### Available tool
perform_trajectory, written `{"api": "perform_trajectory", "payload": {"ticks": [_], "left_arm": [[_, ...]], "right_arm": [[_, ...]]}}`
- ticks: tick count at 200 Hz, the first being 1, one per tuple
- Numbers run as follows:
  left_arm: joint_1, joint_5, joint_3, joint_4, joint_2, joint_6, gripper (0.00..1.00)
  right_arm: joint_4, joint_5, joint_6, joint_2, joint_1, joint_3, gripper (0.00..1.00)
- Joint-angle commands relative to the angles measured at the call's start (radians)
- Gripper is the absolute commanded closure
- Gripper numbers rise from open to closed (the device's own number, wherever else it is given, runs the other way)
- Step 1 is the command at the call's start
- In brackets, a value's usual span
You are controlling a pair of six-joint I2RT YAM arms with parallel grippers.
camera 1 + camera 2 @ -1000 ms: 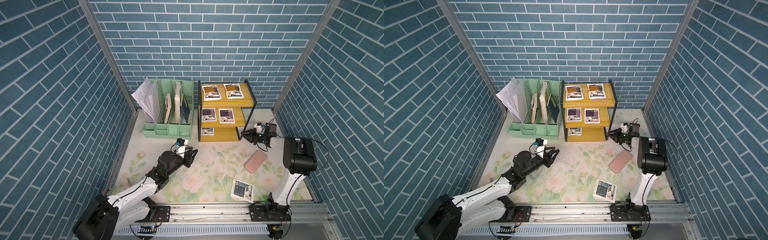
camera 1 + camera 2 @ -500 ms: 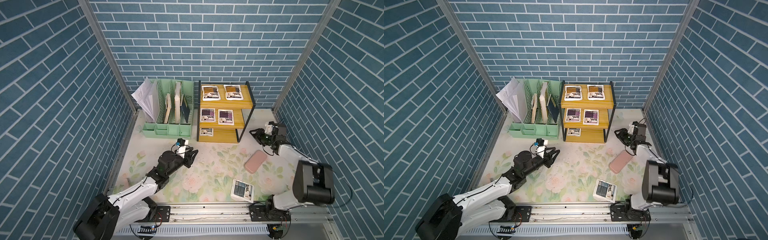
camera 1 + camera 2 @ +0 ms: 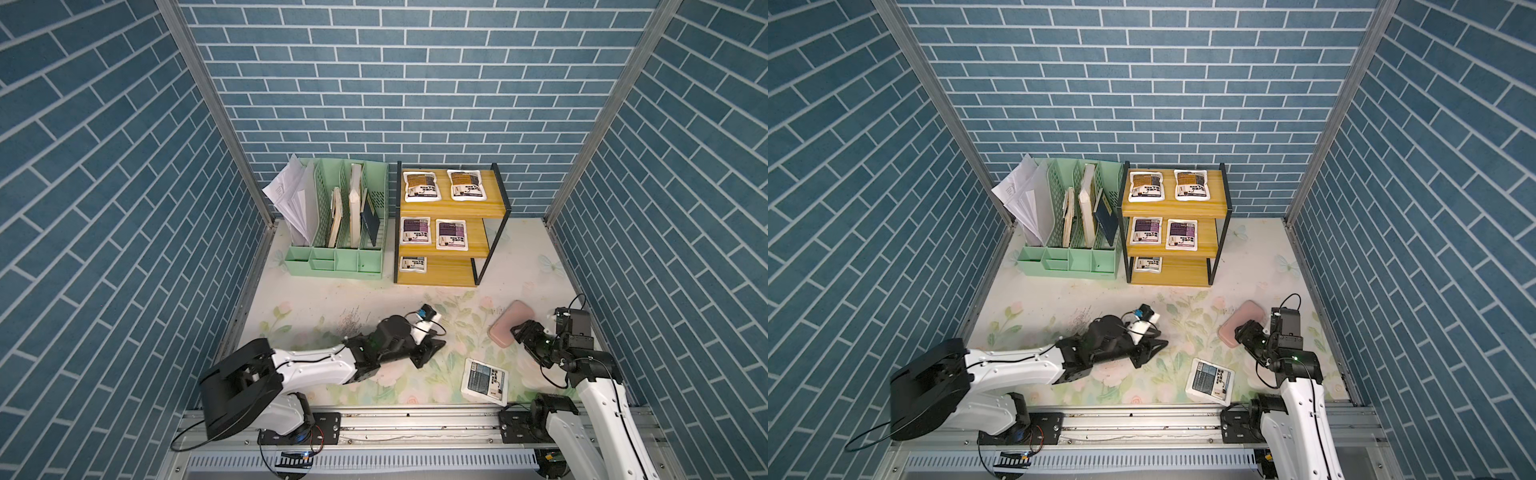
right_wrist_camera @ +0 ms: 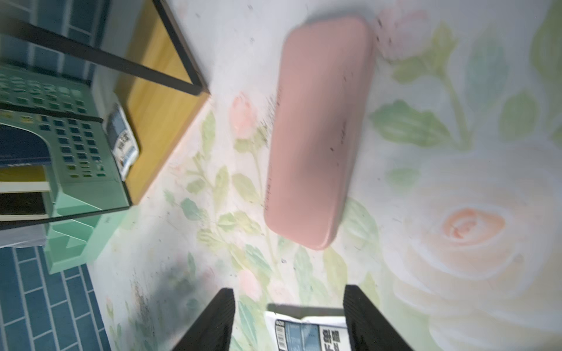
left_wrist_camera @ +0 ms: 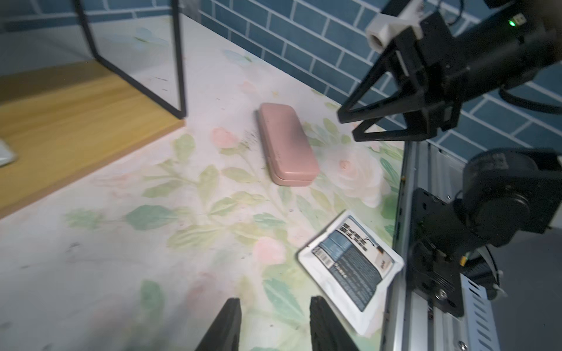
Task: Place the bagged coffee beans on the shelf by color
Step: Move the bagged coffee beans to the center of the board.
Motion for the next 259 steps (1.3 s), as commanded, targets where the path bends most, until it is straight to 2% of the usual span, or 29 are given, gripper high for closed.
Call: {"api": "perform_trajectory", "payload": {"ticks": [1,3,6,9,39,40,43,47,69,88,130,161,192,208,235,259], "left_arm": [[-0.08,-0.03,0.093,-0.054,0.109,0.067,0.57],[-0.089,-0.031,0.104,-0.058,0.121,0.072,0.57],[-0.102,-0.034,0.119,-0.07,0.137,0.08,0.57],[-0.115,-0.038,0.134,-0.081,0.151,0.089,0.56],[-0.221,-0.069,0.214,-0.176,0.223,0.146,0.51],[-0.223,-0.069,0.213,-0.178,0.223,0.147,0.51],[-0.229,-0.072,0.211,-0.183,0.222,0.148,0.5],[-0.238,-0.078,0.208,-0.19,0.216,0.149,0.49],[-0.289,-0.168,0.185,-0.233,0.194,0.185,0.4],[-0.335,-0.252,0.231,-0.293,0.233,0.237,0.32],[-0.349,-0.334,0.38,-0.359,0.368,0.277,0.32],[-0.333,-0.369,0.394,-0.349,0.429,0.272,0.31],[-0.274,-0.374,0.358,-0.32,0.443,0.246,0.32],[-0.233,-0.37,0.341,-0.305,0.444,0.23,0.32],[-0.151,-0.356,0.293,-0.271,0.416,0.209,0.32],[-0.077,-0.329,0.255,-0.237,0.391,0.202,0.32]], "right_arm": [[-0.113,-0.016,-0.044,0.061,0.035,-0.008,0.36],[-0.117,-0.012,-0.05,0.067,0.04,-0.002,0.34],[-0.125,-0.005,-0.06,0.075,0.045,0.006,0.24],[-0.132,-0.001,-0.069,0.085,0.049,0.014,0.18],[-0.209,-0.008,-0.091,0.13,0.09,0.033,0.15],[-0.211,-0.008,-0.089,0.13,0.09,0.032,0.15],[-0.215,-0.013,-0.086,0.128,0.093,0.029,0.03],[-0.222,-0.025,-0.079,0.125,0.097,0.021,0.0],[-0.236,-0.05,-0.035,0.129,0.115,-0.008,0.0],[-0.222,-0.006,-0.013,0.141,0.117,0.006,0.0],[-0.264,0.015,0.004,0.183,0.141,0.013,0.0],[-0.267,0.032,0.012,0.177,0.143,0.026,0.0],[-0.244,0.029,0.024,0.186,0.143,0.022,0.0],[-0.2,-0.025,0.014,0.185,0.143,0.016,0.01],[-0.071,-0.297,-0.03,0.167,0.143,-0.053,0.05],[-0.014,-0.322,-0.036,0.155,0.162,-0.103,0.08]]}}
